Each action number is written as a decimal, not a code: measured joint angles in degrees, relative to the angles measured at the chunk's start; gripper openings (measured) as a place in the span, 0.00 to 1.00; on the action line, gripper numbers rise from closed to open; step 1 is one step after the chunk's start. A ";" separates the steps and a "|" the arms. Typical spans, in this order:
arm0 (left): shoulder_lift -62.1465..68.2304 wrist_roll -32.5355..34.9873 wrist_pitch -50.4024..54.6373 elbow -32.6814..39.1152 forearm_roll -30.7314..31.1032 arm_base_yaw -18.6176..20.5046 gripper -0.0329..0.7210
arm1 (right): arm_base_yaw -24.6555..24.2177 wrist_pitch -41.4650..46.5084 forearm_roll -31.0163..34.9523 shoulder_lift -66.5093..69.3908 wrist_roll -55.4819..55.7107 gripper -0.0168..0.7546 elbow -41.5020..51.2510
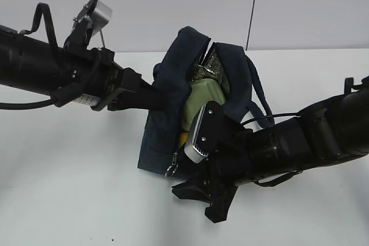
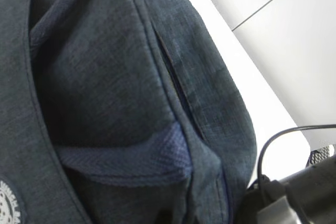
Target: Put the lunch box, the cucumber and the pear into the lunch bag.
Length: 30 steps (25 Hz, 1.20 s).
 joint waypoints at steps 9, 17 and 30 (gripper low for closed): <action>0.00 0.37 0.28 0.00 -0.74 -0.75 0.02 | 0.00 -1.45 -0.10 0.00 -0.09 0.51 0.00; 0.00 0.48 2.41 0.00 -2.29 -0.75 0.02 | 0.00 -1.28 -0.10 0.13 -0.09 0.51 -0.06; 0.05 0.56 3.88 0.00 -2.31 -0.75 0.02 | 0.00 -1.27 -0.10 0.13 2.93 0.51 -0.19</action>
